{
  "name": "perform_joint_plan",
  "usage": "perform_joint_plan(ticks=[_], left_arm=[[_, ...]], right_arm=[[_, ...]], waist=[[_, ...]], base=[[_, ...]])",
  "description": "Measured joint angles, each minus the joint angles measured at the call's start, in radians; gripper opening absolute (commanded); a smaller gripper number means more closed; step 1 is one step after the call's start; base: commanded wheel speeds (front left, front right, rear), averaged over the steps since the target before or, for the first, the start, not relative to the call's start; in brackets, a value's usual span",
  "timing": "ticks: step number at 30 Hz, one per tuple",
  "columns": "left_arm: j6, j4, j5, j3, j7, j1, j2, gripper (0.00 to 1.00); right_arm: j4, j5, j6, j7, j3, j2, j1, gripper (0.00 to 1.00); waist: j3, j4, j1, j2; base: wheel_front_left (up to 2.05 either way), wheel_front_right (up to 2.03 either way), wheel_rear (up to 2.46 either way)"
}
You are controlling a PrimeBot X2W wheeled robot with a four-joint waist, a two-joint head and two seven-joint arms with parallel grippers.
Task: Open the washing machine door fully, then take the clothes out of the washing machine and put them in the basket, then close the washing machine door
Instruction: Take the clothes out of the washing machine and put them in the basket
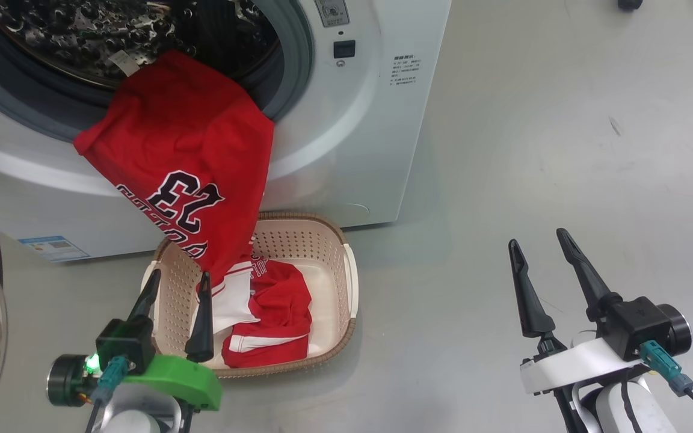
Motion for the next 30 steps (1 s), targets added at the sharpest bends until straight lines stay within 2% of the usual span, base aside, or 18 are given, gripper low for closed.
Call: perform_joint_plan(ticks=[13, 18, 30], left_arm=[[0.0, 0.159, -0.032, 0.049, 0.109, -0.177, 0.009, 1.0], [0.0, 0.233, -0.076, 0.081, 0.171, -0.265, 0.016, 1.0], [0.0, 0.366, -0.13, 0.156, 0.324, -0.457, 0.099, 1.0]], right_arm=[[-0.029, 0.002, 0.002, 0.0, 0.021, 0.002, -0.049, 1.0], [-0.04, 0.004, 0.006, 0.0, 0.026, 0.003, -0.076, 1.0], [-0.058, 0.022, 0.011, 0.0, 0.034, 0.007, -0.146, 1.0]], waist=[[0.1, -0.042, 0.0, 0.0], [0.149, -0.067, 0.0001, 0.0], [0.272, -0.133, 0.0001, 0.0]], base=[[0.0, 0.0, 0.0], [0.0, 0.0, 0.0], [0.0, 0.0, 0.0]])
